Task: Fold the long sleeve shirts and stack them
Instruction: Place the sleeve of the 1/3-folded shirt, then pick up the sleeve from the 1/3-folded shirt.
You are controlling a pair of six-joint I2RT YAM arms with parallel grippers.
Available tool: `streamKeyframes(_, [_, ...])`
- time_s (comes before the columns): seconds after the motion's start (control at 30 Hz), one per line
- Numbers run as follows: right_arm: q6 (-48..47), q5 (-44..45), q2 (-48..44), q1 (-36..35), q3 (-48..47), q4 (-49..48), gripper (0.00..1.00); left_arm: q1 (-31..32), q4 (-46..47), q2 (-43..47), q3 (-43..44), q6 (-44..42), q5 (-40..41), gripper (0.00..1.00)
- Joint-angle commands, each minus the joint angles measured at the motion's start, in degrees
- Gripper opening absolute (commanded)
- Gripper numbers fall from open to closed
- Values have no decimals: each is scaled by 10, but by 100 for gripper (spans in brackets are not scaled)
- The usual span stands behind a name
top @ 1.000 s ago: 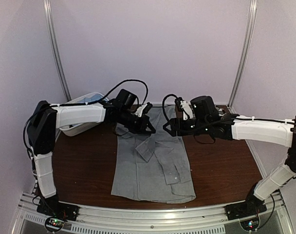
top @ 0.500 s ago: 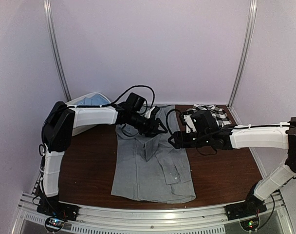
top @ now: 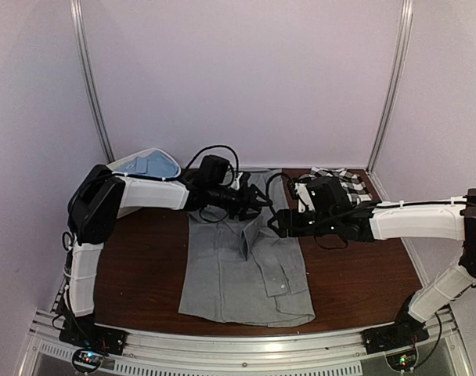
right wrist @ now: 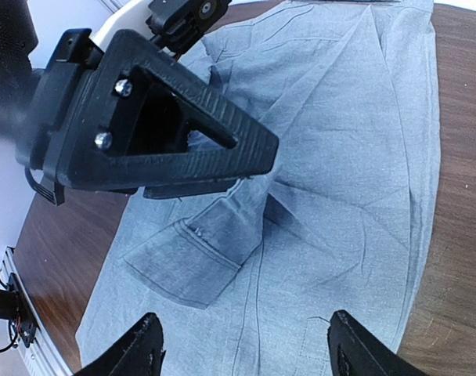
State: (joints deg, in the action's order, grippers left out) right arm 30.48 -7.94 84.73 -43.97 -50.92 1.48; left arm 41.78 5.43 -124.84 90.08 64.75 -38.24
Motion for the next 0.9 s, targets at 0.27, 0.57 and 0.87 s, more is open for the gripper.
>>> streamKeyframes(0.27, [6, 10, 42, -36, -8, -47, 81, -2, 121, 4, -57, 116, 40, 51])
streamKeyframes(0.57, [38, 23, 112, -41, -20, -88, 83, -1, 116, 3, -53, 104, 37, 51])
streamKeyframes(0.87, [49, 52, 92, -27, -2, -63, 77, -9, 41, 37, -45, 25, 57, 51])
